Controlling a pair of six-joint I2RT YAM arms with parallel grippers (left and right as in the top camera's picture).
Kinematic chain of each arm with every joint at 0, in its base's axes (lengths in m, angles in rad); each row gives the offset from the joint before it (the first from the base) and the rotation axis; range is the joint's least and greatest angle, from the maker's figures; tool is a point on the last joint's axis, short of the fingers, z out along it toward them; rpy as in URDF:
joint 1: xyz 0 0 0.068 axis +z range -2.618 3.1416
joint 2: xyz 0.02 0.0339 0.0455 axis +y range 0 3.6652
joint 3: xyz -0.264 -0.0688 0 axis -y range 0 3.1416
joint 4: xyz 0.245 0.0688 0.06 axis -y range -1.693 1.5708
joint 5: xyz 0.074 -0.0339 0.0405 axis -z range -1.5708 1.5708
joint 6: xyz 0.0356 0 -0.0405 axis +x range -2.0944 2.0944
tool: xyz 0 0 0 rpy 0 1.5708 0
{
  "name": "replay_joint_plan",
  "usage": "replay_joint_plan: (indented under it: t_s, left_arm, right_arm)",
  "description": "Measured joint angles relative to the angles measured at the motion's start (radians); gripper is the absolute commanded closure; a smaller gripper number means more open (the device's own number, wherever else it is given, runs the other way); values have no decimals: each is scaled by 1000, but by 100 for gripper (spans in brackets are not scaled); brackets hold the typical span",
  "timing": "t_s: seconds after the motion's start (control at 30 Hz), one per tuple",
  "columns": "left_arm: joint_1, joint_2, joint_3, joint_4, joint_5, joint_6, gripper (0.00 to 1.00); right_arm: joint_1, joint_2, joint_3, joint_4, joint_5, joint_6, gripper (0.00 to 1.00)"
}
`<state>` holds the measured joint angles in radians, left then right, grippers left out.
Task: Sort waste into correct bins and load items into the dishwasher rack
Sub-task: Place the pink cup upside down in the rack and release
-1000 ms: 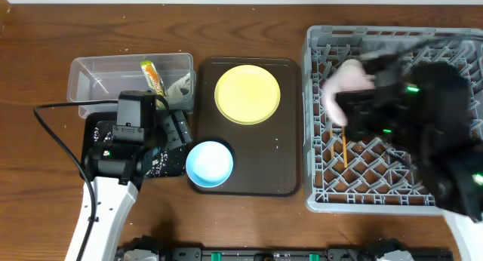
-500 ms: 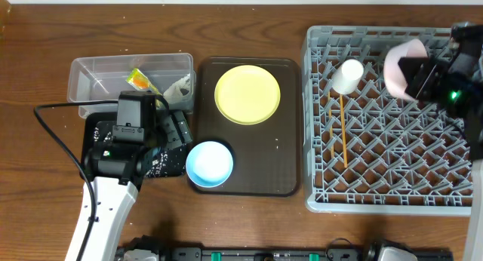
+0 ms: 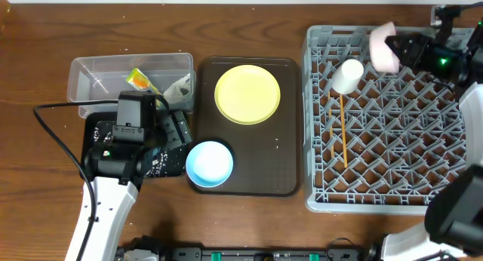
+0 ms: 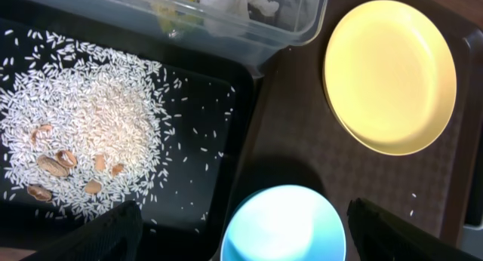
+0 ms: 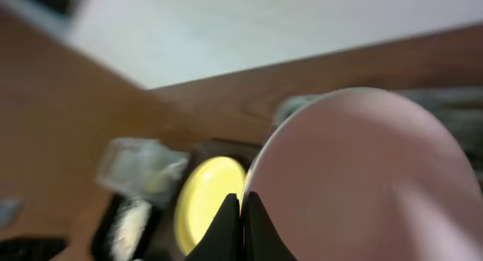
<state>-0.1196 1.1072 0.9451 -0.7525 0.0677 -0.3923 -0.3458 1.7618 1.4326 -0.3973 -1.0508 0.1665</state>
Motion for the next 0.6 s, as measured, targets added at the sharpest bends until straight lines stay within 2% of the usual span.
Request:
replay_joint_plan:
  t_s: [0.13,0.43,0.6]
  left_arm:
    - [0,0,0,0,0,0,11]
    - [0,0,0,0,0,0,10]
    - [0,0,0,0,0,0,11]
  right_arm:
    - [-5,68,0,53,-152,-19,99]
    - [-56,226,0,59,-290,-63,99]
    - [-114,241,1,49,-332,-69,98]
